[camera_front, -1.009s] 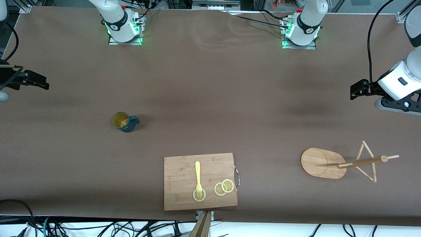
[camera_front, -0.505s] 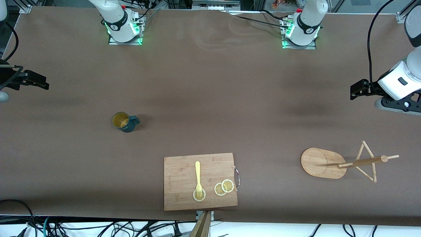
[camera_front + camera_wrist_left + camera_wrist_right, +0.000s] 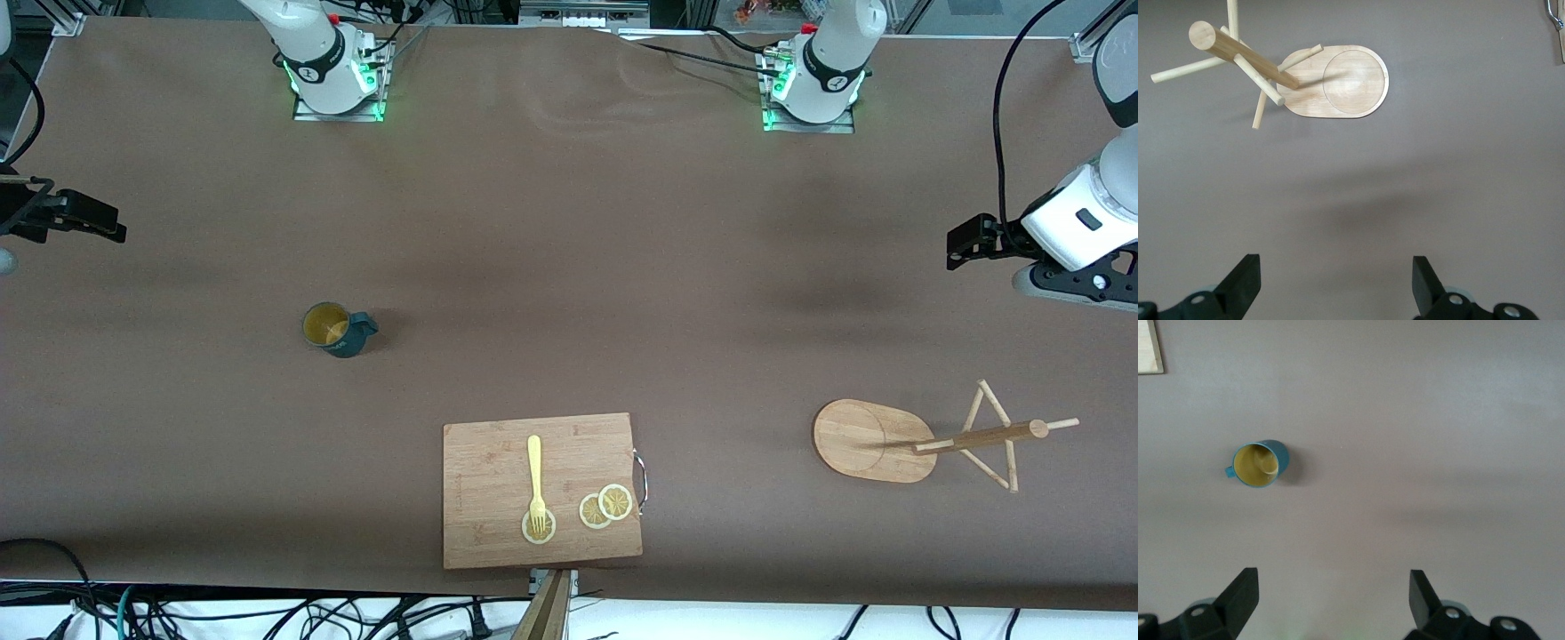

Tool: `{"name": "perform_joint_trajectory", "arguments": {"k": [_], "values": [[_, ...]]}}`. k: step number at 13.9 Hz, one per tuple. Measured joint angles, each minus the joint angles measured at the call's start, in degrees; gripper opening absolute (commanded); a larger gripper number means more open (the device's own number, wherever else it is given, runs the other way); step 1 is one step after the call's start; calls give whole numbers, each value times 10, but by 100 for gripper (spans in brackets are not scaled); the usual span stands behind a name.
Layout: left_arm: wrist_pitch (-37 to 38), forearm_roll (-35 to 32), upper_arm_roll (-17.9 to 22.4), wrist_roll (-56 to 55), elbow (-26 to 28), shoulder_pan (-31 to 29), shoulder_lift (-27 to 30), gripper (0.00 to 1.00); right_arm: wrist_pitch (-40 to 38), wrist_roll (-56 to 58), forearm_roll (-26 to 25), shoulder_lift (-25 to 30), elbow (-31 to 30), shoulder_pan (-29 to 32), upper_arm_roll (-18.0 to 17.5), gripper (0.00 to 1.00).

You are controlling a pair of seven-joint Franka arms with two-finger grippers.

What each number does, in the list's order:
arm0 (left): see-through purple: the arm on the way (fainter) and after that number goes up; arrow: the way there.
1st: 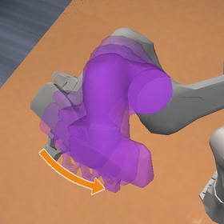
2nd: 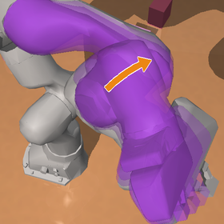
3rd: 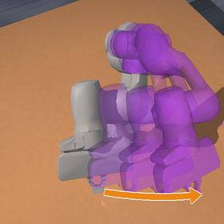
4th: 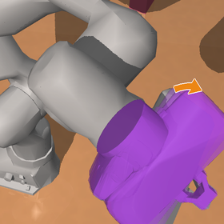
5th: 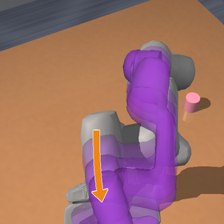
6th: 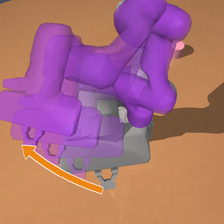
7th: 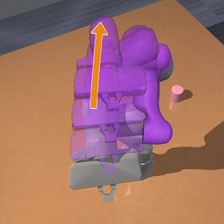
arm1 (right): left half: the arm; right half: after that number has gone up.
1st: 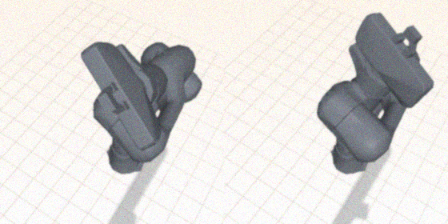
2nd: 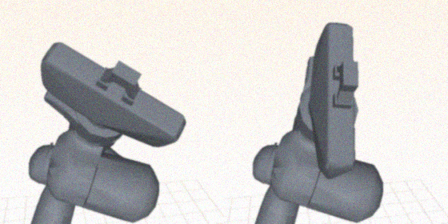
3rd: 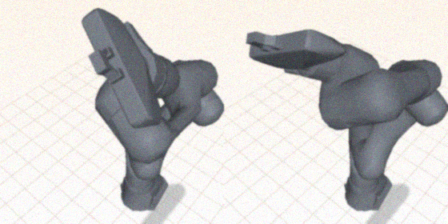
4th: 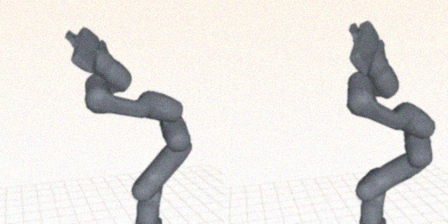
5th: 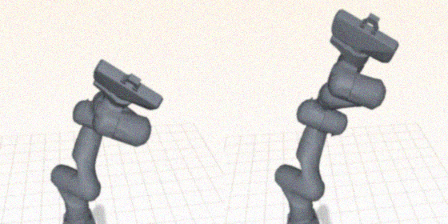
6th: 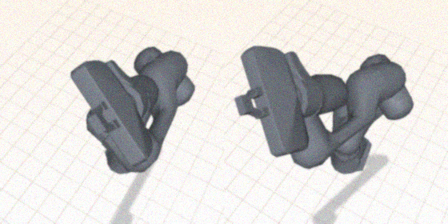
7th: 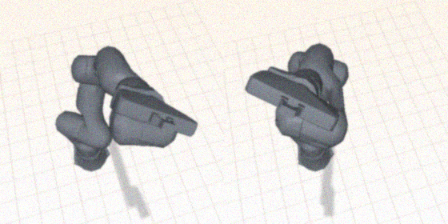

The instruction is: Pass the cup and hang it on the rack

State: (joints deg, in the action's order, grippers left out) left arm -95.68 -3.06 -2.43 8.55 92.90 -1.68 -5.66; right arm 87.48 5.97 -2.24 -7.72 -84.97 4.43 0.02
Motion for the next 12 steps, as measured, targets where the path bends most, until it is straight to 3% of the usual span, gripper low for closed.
{"name": "perform_joint_trajectory", "arguments": {"k": [12], "values": [[0, 0, 0, 0, 0, 2, 0, 100, 29, 1, -1, -44, -3, 0, 0, 100]]}}
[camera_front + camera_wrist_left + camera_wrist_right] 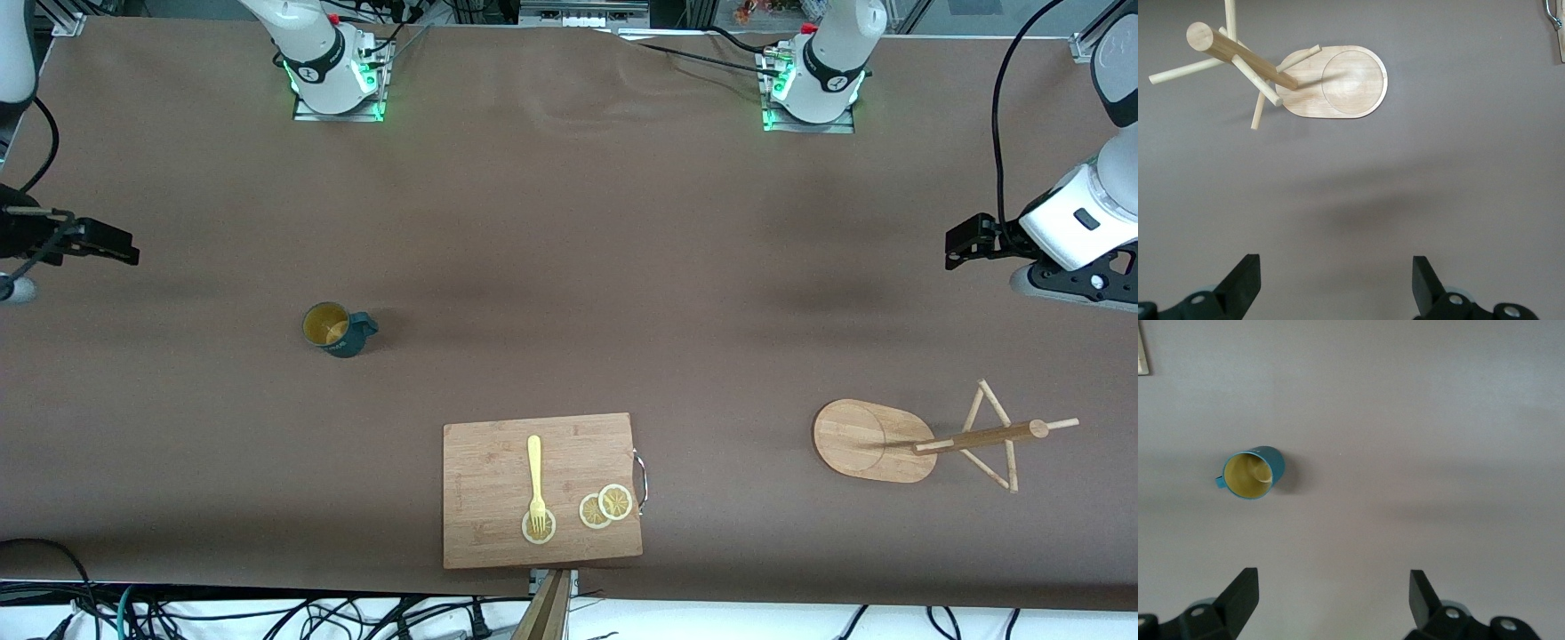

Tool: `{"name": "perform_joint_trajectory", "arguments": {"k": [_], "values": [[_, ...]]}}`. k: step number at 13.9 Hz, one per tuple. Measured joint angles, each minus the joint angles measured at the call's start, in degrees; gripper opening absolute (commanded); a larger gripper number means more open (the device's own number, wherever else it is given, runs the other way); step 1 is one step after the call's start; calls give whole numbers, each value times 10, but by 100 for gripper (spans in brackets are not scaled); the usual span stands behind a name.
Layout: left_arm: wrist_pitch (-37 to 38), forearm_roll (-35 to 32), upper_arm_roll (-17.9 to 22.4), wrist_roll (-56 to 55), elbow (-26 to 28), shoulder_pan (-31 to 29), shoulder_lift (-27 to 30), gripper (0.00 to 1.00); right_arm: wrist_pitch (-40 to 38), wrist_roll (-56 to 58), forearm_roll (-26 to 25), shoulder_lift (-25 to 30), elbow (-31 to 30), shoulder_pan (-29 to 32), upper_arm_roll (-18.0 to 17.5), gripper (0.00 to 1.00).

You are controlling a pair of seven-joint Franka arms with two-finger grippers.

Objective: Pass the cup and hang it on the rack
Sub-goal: 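Reach the right gripper down to the teal mug's rim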

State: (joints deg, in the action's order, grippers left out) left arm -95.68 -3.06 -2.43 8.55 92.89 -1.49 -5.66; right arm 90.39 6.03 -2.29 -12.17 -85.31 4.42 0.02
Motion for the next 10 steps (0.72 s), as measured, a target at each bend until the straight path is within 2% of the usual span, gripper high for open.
{"name": "perform_joint_trajectory", "arguments": {"k": [3, 7, 10], "values": [[0, 0, 0, 0, 0, 0, 0, 100, 30, 0, 2, -34, -3, -2, -3, 100], [-1, 0, 0, 0, 0, 0, 0, 100, 90, -17, 41, -95, -12, -10, -7, 100], [-1, 0, 0, 0, 0, 0, -1, 100, 163, -46, 45, -120, -49, -30, -8, 100]]}}
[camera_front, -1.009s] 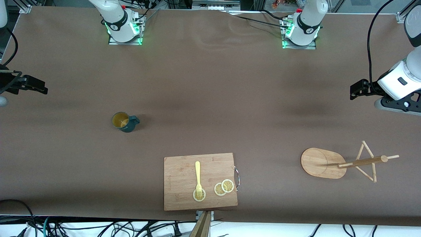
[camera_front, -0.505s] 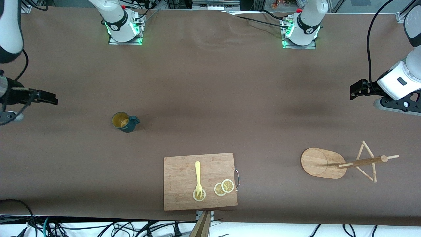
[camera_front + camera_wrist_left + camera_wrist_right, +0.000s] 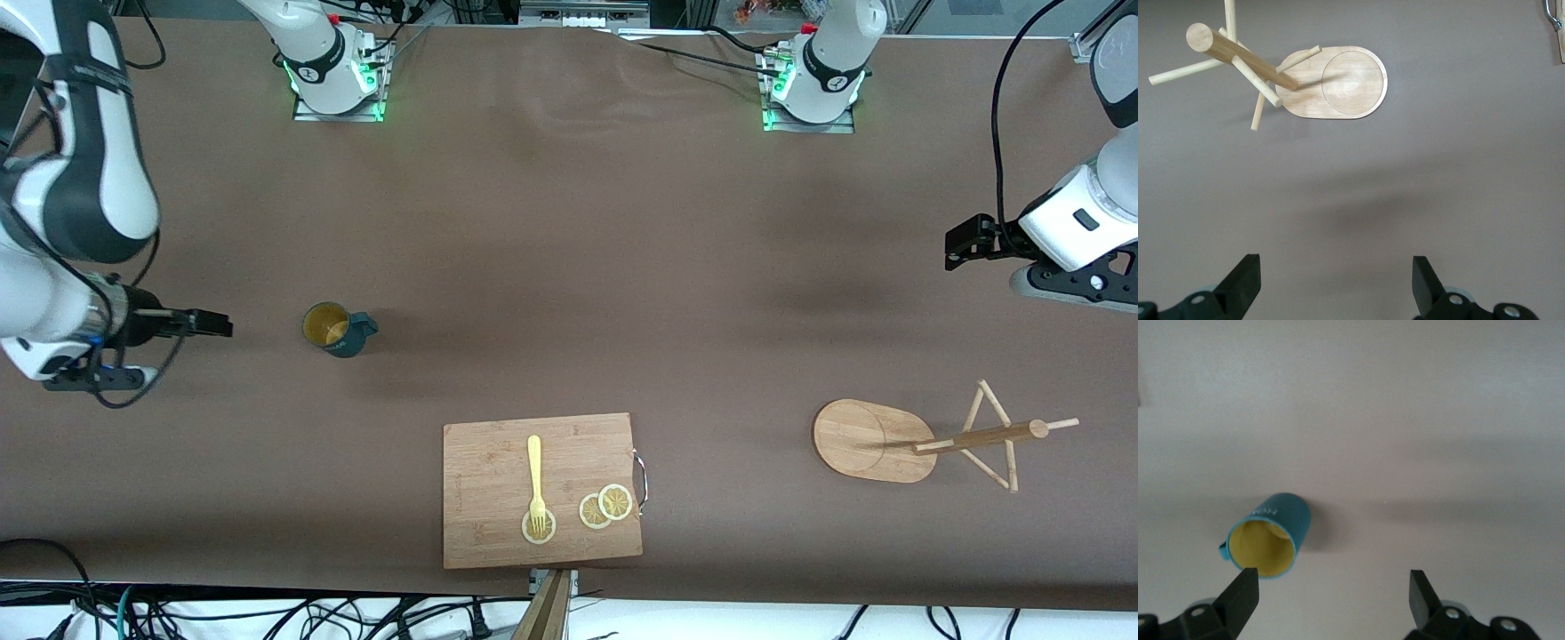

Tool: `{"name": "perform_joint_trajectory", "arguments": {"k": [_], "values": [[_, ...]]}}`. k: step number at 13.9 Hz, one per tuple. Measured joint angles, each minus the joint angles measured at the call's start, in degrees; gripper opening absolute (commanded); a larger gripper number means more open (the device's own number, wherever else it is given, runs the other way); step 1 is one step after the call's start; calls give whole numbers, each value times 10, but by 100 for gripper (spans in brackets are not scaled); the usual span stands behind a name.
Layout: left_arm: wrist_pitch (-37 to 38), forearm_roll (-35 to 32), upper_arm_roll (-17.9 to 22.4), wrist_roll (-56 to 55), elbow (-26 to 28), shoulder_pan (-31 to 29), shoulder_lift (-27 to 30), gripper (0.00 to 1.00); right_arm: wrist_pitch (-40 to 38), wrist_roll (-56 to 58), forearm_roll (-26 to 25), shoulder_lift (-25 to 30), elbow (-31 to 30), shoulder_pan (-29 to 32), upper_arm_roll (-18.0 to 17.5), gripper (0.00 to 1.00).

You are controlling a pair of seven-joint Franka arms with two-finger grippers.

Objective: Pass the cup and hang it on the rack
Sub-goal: 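Reach the right gripper down to the teal mug's rim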

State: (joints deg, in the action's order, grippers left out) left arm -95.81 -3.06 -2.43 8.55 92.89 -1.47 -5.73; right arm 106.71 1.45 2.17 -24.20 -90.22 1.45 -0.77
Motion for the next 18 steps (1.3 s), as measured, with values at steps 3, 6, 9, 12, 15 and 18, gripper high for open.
{"name": "perform_joint_trajectory", "arguments": {"k": [3, 6, 9, 12, 15, 18], "values": [[0, 0, 0, 0, 0, 0, 0, 100, 71, -39, 0, -2, -62, -21, -1, 100], [0, 0, 0, 0, 0, 0, 0, 100, 120, -59, 0, -2, -108, -38, -1, 100], [0, 0, 0, 0, 0, 0, 0, 100, 166, -77, 0, -1, -155, -41, -1, 100], [0, 0, 0, 0, 0, 0, 0, 100, 181, -102, 0, 0, -177, -56, -1, 100], [0, 0, 0, 0, 0, 0, 0, 100, 214, -107, 0, 0, -205, -61, -1, 100], [0, 0, 0, 0, 0, 0, 0, 100, 230, -107, 0, 0, -223, -61, -1, 74]]}}
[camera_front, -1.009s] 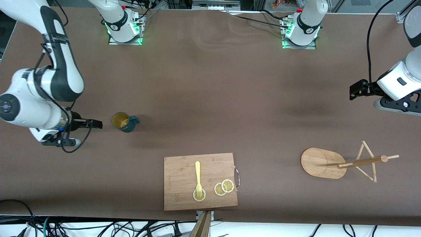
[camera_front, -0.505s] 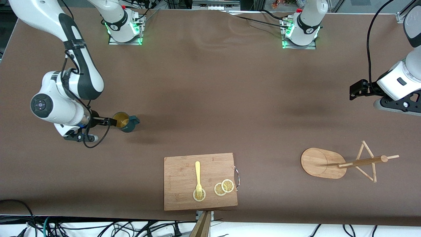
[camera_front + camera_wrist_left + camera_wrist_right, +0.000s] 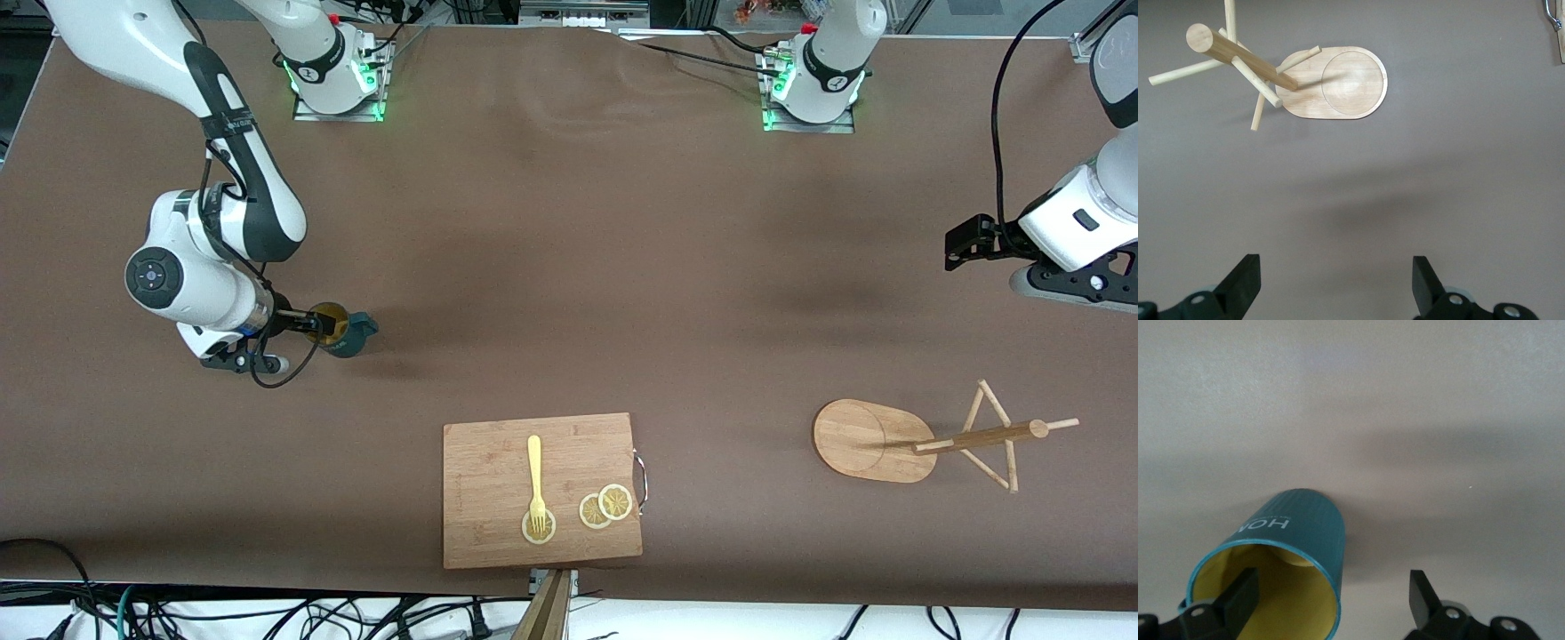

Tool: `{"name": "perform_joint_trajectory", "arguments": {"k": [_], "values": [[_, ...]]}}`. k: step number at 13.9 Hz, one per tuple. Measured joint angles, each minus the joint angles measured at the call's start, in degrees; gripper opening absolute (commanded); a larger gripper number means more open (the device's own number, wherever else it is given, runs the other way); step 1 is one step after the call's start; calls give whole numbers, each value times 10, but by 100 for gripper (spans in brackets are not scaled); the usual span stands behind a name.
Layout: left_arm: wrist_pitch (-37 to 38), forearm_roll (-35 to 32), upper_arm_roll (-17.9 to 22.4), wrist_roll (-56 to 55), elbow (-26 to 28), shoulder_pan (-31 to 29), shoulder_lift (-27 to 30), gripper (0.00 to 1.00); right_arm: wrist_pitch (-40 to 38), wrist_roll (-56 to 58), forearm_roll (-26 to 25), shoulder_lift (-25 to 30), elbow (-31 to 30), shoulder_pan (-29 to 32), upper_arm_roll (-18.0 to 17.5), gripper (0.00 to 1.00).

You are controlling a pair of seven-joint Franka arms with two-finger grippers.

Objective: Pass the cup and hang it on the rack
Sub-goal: 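Reach the right gripper down to the teal mug's rim, then grasp the mug rim with the right gripper and carry it toward the table center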

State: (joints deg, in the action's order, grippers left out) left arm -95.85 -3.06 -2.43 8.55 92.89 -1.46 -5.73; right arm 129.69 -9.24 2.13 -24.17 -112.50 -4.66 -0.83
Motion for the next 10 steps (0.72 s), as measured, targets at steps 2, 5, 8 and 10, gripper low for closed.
{"name": "perform_joint_trajectory", "arguments": {"k": [2, 5, 8, 10], "values": [[0, 0, 0, 0, 0, 0, 0, 100, 0, 0, 0, 0, -2, 0, 0, 13], [0, 0, 0, 0, 0, 0, 0, 100, 0, 0, 0, 0, -2, 0, 0, 0], [0, 0, 0, 0, 0, 0, 0, 100, 0, 0, 0, 0, -2, 0, 0, 0], [0, 0, 0, 0, 0, 1, 0, 100, 2, 0, 0, 1, 0, 0, 0, 0]]}}
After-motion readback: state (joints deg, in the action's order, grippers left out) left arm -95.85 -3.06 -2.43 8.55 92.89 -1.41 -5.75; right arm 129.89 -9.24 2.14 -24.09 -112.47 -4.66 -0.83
